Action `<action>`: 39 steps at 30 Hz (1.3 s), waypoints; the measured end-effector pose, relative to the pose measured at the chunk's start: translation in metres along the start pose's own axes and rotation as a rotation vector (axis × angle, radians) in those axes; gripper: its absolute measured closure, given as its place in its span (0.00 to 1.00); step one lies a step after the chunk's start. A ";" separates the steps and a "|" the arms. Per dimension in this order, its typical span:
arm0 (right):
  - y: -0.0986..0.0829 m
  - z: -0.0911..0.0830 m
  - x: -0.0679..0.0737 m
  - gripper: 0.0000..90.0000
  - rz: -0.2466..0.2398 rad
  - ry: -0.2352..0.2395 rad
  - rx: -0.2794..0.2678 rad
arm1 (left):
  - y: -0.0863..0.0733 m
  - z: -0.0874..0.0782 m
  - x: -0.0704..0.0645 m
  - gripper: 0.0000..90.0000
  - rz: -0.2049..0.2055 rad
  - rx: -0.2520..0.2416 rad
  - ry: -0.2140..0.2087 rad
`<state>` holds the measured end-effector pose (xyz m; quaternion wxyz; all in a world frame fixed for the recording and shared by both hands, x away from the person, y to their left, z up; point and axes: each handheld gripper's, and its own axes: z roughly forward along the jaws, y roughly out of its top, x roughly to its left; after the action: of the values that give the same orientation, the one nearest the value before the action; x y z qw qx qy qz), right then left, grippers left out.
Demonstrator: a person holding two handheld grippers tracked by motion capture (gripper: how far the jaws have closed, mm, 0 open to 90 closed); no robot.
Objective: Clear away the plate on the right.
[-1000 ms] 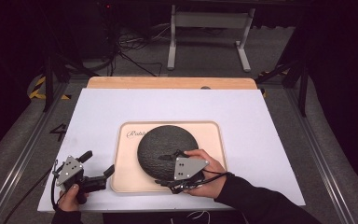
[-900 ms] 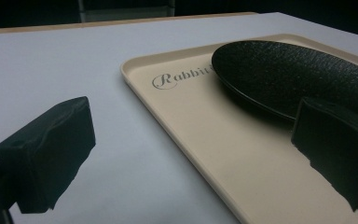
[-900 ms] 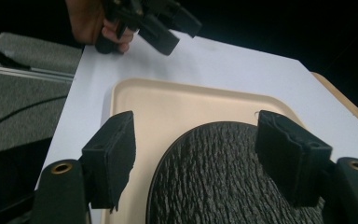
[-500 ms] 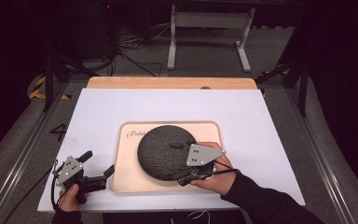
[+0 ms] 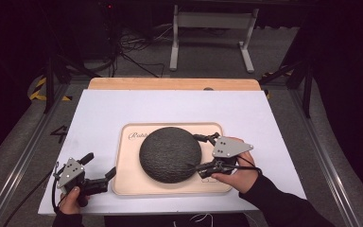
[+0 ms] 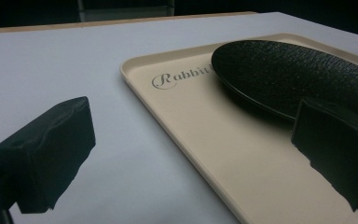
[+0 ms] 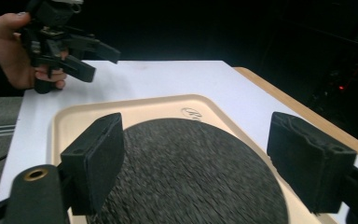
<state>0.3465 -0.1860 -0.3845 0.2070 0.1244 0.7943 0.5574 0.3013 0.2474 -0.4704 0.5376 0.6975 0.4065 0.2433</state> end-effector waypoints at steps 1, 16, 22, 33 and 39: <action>-0.001 -0.003 -0.002 0.21 0.002 -0.009 0.001 | 0.000 0.000 0.000 0.01 0.000 0.001 -0.002; -0.017 -0.048 -0.032 0.16 0.056 -0.134 -0.015 | 0.000 0.000 0.000 0.01 -0.001 0.004 0.000; -0.027 -0.064 -0.042 0.13 0.076 -0.156 0.001 | 0.000 0.000 0.000 0.01 0.000 0.005 0.001; -0.053 -0.091 -0.053 0.11 0.122 -0.211 -0.024 | 0.000 0.000 0.000 0.01 0.000 0.005 0.002; -0.074 -0.104 -0.062 0.12 0.176 -0.234 -0.031 | 0.000 0.000 0.000 0.01 0.001 0.005 0.004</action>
<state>0.3550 -0.3248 -0.4117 0.2505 0.2547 0.7420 0.5673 0.3014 0.2472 -0.4703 0.5352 0.6984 0.4079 0.2438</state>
